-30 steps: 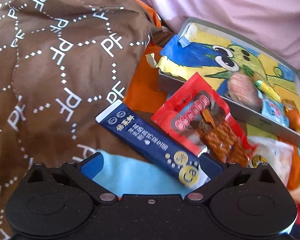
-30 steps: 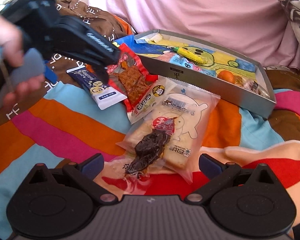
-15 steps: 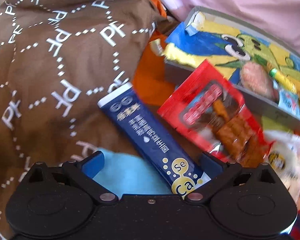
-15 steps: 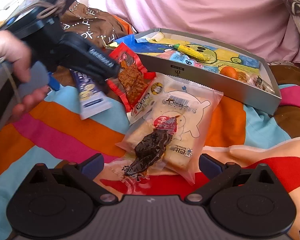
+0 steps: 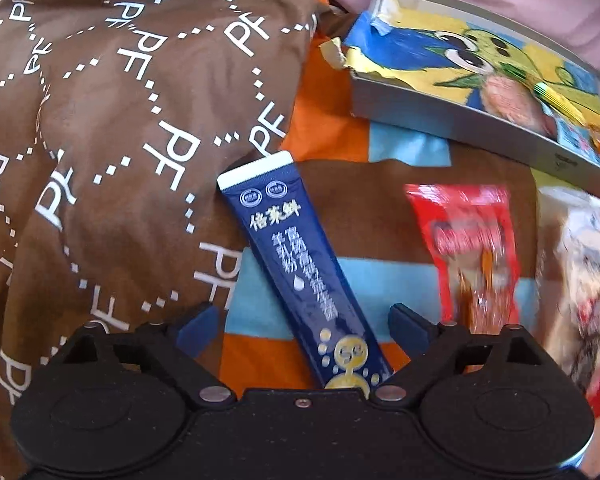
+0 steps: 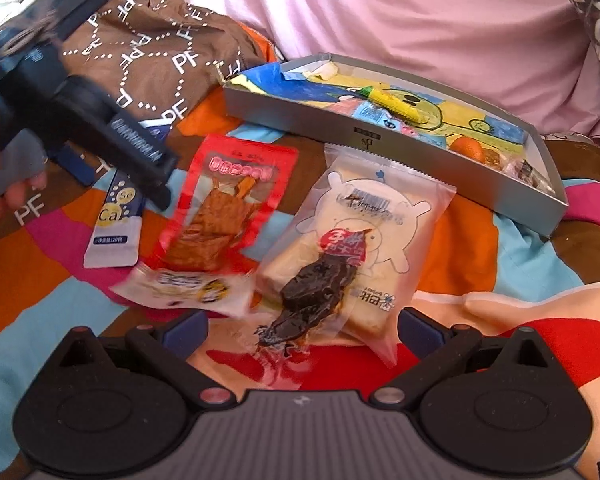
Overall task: Organize snacks
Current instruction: 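Close left on the blue milk-powder stick while right closes on the jerky packet, then carry milk-powder stick and jerky packet into the grey tray and open both grippers, then move both grippers back over the red packet and the toast bag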
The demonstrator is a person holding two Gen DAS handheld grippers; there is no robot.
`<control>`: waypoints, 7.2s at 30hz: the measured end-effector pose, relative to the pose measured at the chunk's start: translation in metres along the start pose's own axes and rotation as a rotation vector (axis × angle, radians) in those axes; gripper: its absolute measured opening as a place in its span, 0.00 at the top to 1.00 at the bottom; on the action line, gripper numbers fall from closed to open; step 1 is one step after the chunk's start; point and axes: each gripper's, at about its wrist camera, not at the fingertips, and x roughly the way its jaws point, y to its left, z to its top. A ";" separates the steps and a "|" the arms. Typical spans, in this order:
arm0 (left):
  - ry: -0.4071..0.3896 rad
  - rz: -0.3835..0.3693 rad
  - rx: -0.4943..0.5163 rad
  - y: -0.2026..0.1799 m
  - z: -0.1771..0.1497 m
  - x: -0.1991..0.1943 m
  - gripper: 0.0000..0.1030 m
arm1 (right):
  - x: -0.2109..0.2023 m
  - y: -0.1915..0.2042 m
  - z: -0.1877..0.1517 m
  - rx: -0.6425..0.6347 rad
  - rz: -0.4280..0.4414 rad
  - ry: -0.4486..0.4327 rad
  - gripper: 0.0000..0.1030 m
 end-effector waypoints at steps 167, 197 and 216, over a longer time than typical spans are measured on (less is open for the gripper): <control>-0.171 -0.029 0.031 -0.114 0.166 0.027 0.43 | 0.067 -0.099 0.085 0.159 -0.241 -0.339 0.45; -0.305 -0.141 -0.164 -0.047 0.098 -0.082 0.02 | -0.045 -0.081 0.096 0.183 -0.338 -0.563 0.00; -0.186 -0.088 -0.266 0.001 0.006 -0.098 0.01 | -0.091 -0.038 0.059 0.083 -0.303 -0.494 0.00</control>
